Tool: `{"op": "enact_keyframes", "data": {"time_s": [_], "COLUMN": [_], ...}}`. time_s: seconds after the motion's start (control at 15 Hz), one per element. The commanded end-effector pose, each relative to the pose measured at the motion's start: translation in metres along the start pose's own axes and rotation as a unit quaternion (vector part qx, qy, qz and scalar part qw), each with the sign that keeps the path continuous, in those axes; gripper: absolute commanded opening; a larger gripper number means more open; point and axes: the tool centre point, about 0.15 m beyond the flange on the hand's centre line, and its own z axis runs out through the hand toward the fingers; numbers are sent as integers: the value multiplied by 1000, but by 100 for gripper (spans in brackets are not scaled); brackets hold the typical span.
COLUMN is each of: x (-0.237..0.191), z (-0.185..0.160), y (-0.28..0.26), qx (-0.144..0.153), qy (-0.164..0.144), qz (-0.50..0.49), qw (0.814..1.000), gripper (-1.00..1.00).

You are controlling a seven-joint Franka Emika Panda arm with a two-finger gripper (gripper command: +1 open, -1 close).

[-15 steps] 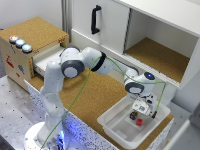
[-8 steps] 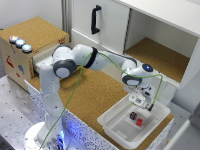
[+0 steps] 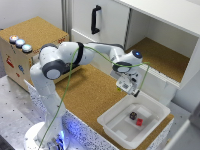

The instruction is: Put the yellow object on the table

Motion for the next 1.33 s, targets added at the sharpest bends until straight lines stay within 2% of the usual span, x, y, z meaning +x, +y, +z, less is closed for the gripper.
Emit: {"op": "enact_keyframes", "data": {"time_s": [0.0, 0.07, 0.47, 0.53, 0.93, 1.27], "x": [19, 21, 14, 13, 8, -1], "z": [57, 64, 86, 88, 66, 29], "y": [-23, -26, -28, -29, -32, -30], "qx": [-56, -67, -74, -76, -80, -73], "qy": [-8, -13, -45, -48, -24, 9], "qz": [44, 43, 47, 46, 49, 51], "qw": [997, 997, 995, 995, 995, 996], "gripper": [-100, -100, -100, 100, 100, 100]}}
